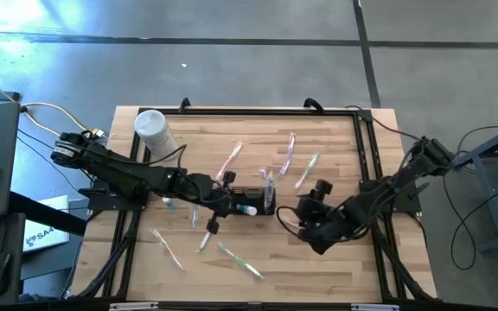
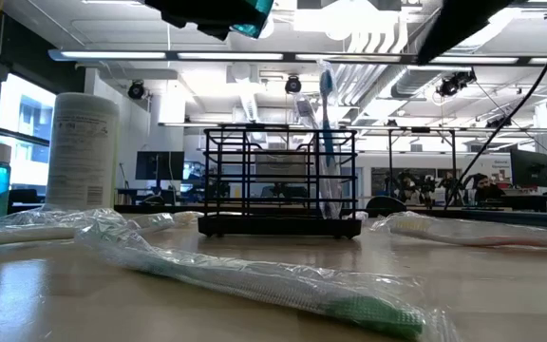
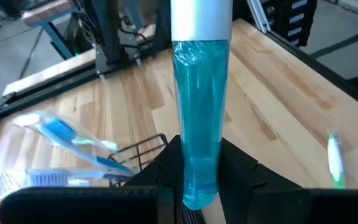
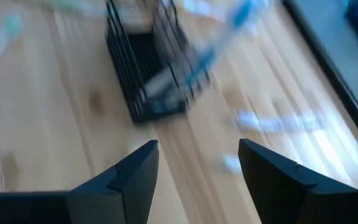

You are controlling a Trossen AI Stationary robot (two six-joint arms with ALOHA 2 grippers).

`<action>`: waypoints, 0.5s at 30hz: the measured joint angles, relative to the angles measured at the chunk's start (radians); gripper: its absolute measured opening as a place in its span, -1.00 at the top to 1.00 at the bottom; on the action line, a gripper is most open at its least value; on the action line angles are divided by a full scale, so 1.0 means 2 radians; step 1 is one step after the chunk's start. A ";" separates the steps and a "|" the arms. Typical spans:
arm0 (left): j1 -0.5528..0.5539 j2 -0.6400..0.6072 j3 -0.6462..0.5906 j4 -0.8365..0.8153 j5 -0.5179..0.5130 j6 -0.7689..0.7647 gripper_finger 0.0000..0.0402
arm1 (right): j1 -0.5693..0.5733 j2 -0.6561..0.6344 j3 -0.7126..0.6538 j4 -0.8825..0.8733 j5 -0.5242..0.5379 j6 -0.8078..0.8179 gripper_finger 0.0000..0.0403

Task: Pick & Place toothbrushing station
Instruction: Put the right blue mouthwash into the black mesh

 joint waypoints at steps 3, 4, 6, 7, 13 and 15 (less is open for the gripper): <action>0.000 0.000 0.000 0.015 -0.001 0.003 0.70 | -0.001 -0.005 -0.060 0.158 0.045 -0.087 -0.07; 0.000 0.000 0.000 0.020 -0.001 0.005 0.70 | -0.002 -0.005 -0.074 0.212 0.058 -0.119 -0.07; 0.000 0.000 0.000 0.033 -0.002 0.007 0.70 | -0.005 -0.005 -0.097 0.324 0.075 -0.187 -0.07; 0.000 0.000 0.000 0.041 -0.002 0.009 0.70 | -0.006 -0.005 -0.105 0.374 0.076 -0.223 -0.07; 0.000 0.000 0.000 0.084 0.010 0.011 0.70 | -0.006 -0.006 -0.113 0.595 0.061 -0.404 -0.07; 0.000 0.000 0.000 0.089 0.010 0.011 0.70 | -0.002 -0.006 -0.113 0.644 0.032 -0.451 -0.07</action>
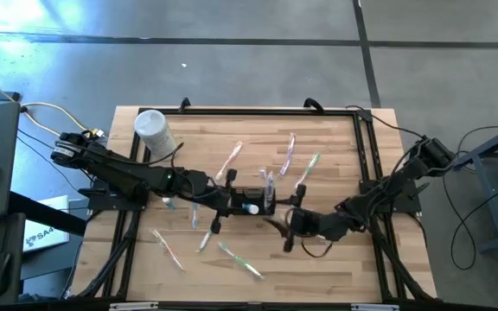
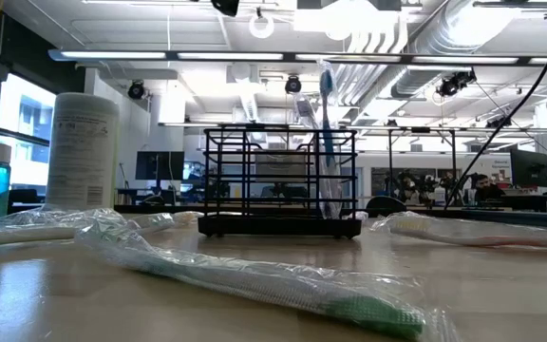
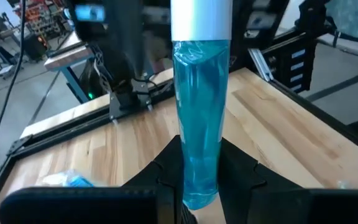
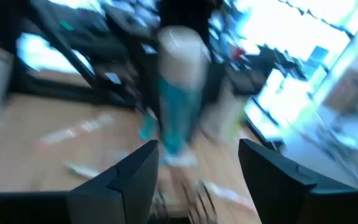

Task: Pick & Place toothbrushing station
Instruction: Put the right blue mouthwash into the black mesh

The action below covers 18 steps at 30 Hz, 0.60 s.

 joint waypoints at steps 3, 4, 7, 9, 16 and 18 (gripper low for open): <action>0.000 0.000 0.000 0.014 0.000 0.000 0.70 | 0.001 0.000 0.000 0.035 -0.049 -0.035 -0.07; 0.000 0.000 0.000 0.018 0.001 0.000 0.70 | -0.003 0.000 0.000 0.040 -0.060 -0.038 -0.07; 0.000 0.000 0.000 0.030 0.002 0.000 0.70 | -0.017 0.000 0.000 0.053 -0.069 -0.034 -0.07; 0.000 0.000 0.000 0.039 0.002 0.000 0.70 | -0.027 0.000 0.000 0.062 -0.081 -0.034 -0.07; 0.000 0.000 0.000 0.054 0.006 0.002 0.70 | -0.052 0.000 0.000 0.081 -0.109 -0.034 -0.07; 0.000 0.000 0.000 0.057 0.006 0.002 0.70 | -0.058 0.000 0.000 0.082 -0.143 -0.033 -0.07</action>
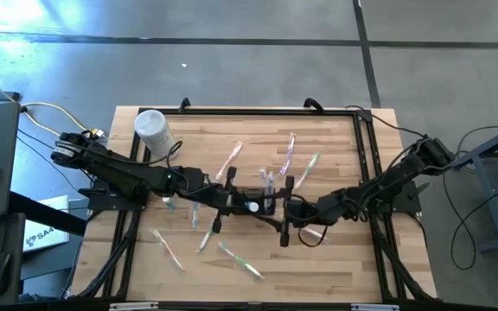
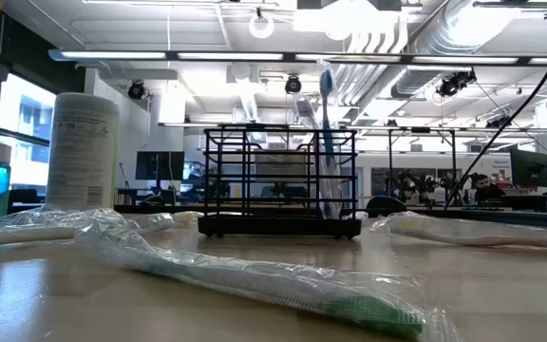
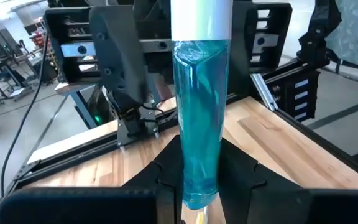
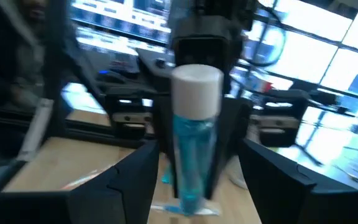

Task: Pick & Place toothbrushing station
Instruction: Put the right blue mouthwash into the black mesh

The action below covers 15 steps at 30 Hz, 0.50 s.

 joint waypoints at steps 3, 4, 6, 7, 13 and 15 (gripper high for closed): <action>0.000 0.000 0.000 0.006 0.000 0.004 0.70 | -0.007 0.000 0.000 0.004 -0.032 0.005 -0.07; 0.000 0.000 0.000 0.008 0.000 0.004 0.70 | -0.010 0.000 0.000 0.005 -0.037 0.010 -0.05; 0.000 0.000 0.000 0.011 0.000 0.004 0.70 | -0.016 0.000 0.000 0.003 -0.039 0.019 0.01; 0.000 0.000 0.000 0.012 0.000 0.004 0.70 | -0.019 0.000 0.000 0.003 -0.040 0.020 0.05; 0.000 0.000 0.000 0.017 0.000 0.004 0.70 | -0.037 0.000 0.000 0.007 -0.084 0.026 0.45; 0.000 0.000 0.000 0.017 0.000 0.007 0.70 | -0.041 0.000 0.000 0.006 -0.090 0.025 0.59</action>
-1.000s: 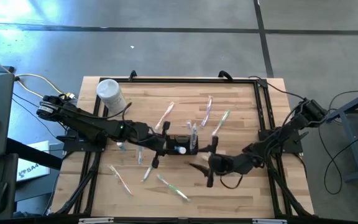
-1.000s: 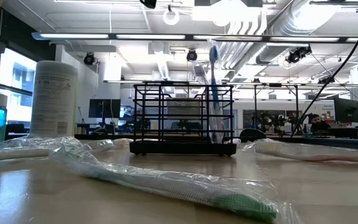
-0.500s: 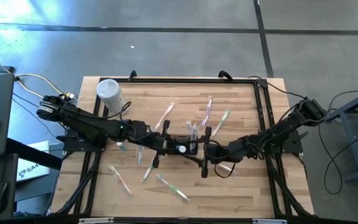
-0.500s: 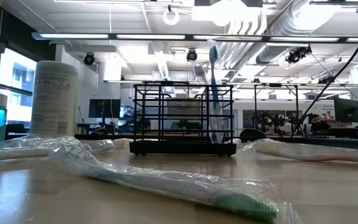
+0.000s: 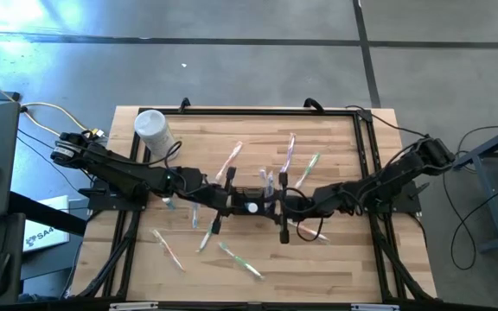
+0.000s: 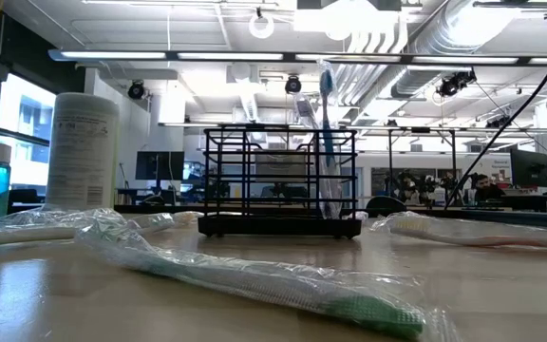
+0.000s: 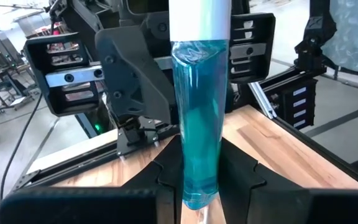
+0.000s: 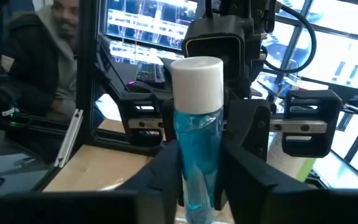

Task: Pick & Place toothbrushing station
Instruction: Put the right blue mouthwash into the black mesh

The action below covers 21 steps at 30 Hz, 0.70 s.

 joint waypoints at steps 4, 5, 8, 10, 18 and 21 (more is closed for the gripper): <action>0.000 0.000 0.000 0.000 -0.001 0.003 0.70 | -0.002 0.000 0.000 0.000 -0.003 -0.004 0.71; 0.000 0.000 0.000 -0.001 -0.001 0.003 0.70 | -0.002 0.000 0.000 0.000 -0.003 -0.005 0.71; 0.000 0.000 0.000 -0.005 -0.002 0.004 0.69 | -0.002 0.000 0.000 -0.002 -0.001 -0.005 0.71; 0.000 0.000 0.000 -0.008 -0.010 0.003 0.63 | -0.002 0.000 0.000 -0.004 0.000 -0.005 0.71; 0.000 0.001 0.000 -0.019 -0.031 -0.006 0.03 | -0.002 0.001 0.000 -0.025 0.015 -0.003 0.74; 0.000 0.001 0.000 -0.042 -0.050 -0.007 -0.14 | 0.004 0.001 0.000 -0.043 0.047 -0.003 0.74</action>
